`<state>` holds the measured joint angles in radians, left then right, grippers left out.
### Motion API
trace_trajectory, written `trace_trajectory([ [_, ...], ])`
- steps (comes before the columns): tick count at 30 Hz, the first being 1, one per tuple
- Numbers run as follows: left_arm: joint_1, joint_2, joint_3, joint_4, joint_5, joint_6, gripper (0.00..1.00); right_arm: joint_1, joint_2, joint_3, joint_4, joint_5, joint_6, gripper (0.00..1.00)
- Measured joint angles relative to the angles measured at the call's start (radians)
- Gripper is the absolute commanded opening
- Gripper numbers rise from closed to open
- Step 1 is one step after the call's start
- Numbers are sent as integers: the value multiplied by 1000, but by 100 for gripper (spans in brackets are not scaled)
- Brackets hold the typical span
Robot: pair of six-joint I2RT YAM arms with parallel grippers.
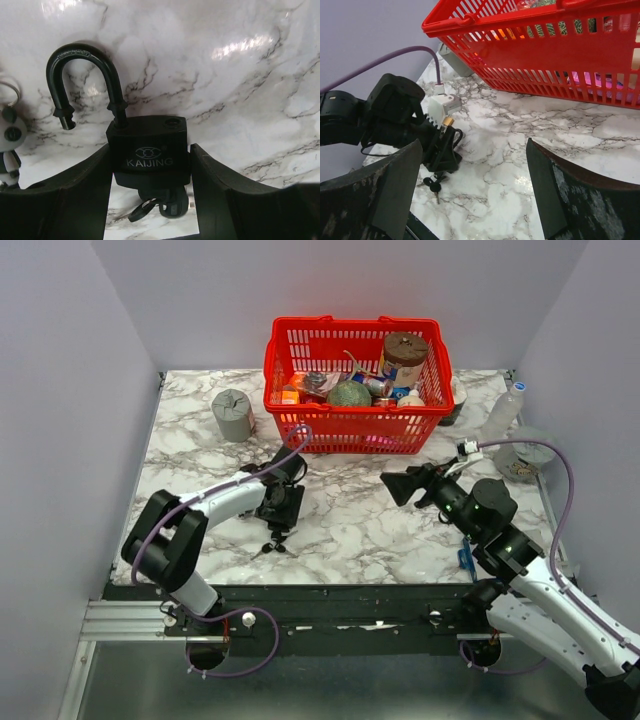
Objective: Unlock with the key
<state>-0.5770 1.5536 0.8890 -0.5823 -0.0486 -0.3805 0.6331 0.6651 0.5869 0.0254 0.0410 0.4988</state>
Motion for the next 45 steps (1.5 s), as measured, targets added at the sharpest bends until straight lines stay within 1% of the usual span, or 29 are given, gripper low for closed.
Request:
trace_trajectory([
  [5,24,108,114,-6,-7,47,0,0,-28,0,-18,13,-14,94],
  [9,55,154,164,-2,-15,80,0,0,-54,0,-35,34,-29,95],
  [14,88,191,206,-6,-19,117,0,0,-68,0,-47,51,-37,95],
  [20,97,225,249,-35,-19,155,0,0,-53,0,-52,52,-39,95],
  [28,116,243,270,-43,-18,177,1,0,-46,-2,-58,52,-39,96],
  [29,116,246,275,-48,-18,177,5,0,-46,-2,-58,52,-39,96],
  [30,116,248,277,-49,-18,178,16,0,-46,-3,-58,52,-39,96],
  [32,117,248,278,-50,-18,179,30,0,-47,-5,-58,52,-39,96],
  [33,117,248,279,-50,-18,179,41,0,-47,-7,-58,52,-39,96],
  [35,117,248,279,-50,-18,179,48,-1,-47,-10,-59,52,-38,96],
  [36,117,248,279,-50,-18,179,55,0,-47,-10,-59,52,-38,96],
  [38,117,247,279,-50,-18,179,62,-1,-48,-11,-60,52,-38,96],
  [39,117,246,278,-49,-18,179,68,0,-49,-12,-61,52,-38,96],
  [42,118,244,277,-48,-19,181,78,0,-49,-12,-62,52,-38,96],
  [45,121,243,268,-29,-23,192,86,0,-49,-12,-66,53,-38,96],
])
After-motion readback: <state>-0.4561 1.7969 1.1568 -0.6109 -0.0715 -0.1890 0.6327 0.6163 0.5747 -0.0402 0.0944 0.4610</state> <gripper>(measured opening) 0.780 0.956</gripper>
